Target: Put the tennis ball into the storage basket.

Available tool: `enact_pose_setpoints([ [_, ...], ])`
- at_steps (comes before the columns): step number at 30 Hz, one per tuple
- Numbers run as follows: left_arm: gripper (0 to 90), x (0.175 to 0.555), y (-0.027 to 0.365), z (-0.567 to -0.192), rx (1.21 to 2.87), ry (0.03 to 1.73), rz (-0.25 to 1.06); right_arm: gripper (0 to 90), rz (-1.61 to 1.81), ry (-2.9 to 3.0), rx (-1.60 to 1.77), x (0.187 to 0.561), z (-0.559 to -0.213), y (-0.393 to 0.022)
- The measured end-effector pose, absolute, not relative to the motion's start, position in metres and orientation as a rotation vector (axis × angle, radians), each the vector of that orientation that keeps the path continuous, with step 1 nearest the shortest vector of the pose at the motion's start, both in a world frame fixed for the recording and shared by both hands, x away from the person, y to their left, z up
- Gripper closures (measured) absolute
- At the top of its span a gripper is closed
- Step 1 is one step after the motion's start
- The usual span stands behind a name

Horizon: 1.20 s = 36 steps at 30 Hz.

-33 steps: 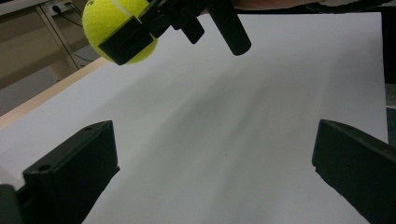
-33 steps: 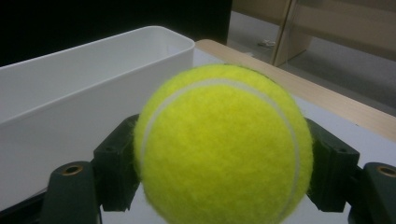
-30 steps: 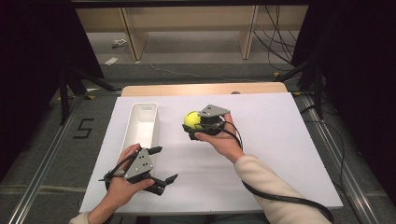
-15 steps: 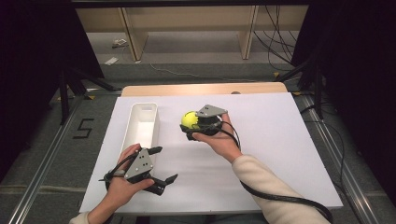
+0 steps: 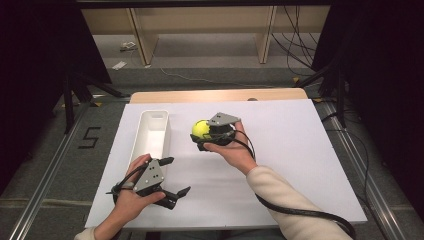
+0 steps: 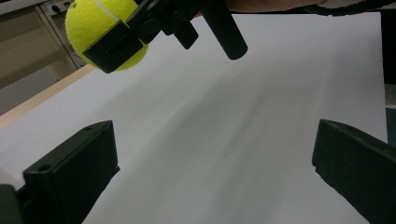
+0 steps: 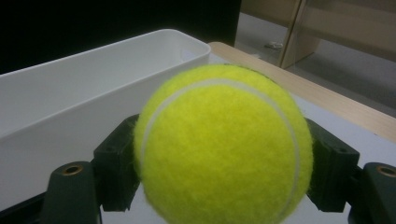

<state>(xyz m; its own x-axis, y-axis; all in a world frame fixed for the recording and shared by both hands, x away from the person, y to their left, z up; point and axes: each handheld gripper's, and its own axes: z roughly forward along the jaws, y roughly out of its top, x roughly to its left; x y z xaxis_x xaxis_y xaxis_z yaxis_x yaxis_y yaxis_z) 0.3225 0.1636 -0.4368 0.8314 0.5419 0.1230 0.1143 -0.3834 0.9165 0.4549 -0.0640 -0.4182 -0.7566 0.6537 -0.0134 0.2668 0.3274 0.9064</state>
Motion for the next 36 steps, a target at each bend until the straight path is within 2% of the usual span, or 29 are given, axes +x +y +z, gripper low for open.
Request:
enact_pose_setpoints([
  [36,0.0,0.322,0.164,-0.437,1.933,0.500,0.491,26.2,1.422,2.228,0.793,0.453,-0.416,-0.051],
])
